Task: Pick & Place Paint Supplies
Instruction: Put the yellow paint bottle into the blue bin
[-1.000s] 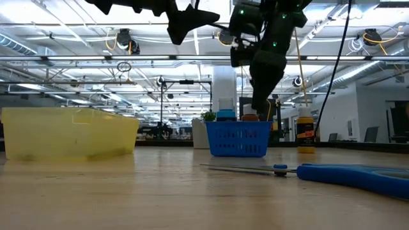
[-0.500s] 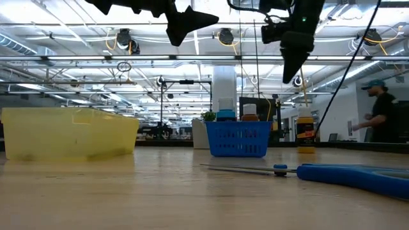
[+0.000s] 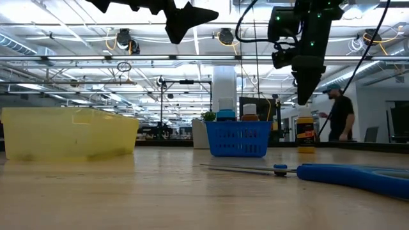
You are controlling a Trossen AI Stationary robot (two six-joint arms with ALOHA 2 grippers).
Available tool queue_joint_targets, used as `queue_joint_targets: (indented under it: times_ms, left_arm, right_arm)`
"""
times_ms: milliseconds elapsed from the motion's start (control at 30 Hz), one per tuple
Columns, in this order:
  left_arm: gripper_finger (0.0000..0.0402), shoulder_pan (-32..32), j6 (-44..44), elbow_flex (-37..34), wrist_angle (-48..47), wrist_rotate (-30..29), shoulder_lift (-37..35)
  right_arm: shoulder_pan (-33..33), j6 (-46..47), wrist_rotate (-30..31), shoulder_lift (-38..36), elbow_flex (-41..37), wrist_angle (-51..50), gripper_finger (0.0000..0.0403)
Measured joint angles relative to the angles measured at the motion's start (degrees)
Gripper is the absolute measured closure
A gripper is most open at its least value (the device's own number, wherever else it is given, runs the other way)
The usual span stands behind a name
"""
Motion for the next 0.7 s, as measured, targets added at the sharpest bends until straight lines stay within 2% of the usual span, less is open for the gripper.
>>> queue_joint_targets:
  times_ms: [133, 333, 567, 700]
  left_arm:
    - [0.0076, 0.0, 0.1, 0.0, 0.0, 0.0, 0.0]
    - [0.0073, 0.0, 0.1, 0.0, 0.0, -2.1, 0.0]
    - [0.0087, 0.0, 0.1, 0.0, 0.0, -2.9, 0.0]
    - [0.0088, 0.0, 0.1, 0.0, 0.0, -2.9, 0.0]
  right_arm:
    - [-0.6, 0.0, -0.1, 0.0, -1.0, 1.6, 0.0177]
    - [-0.6, 0.0, -5.7, 0.1, -3.3, 3.4, 0.018]
    - [-0.6, 0.0, -5.9, 0.0, -3.7, 3.8, 0.018]
    - [-0.6, 0.0, -5.9, 0.0, -3.7, 3.9, 0.0198]
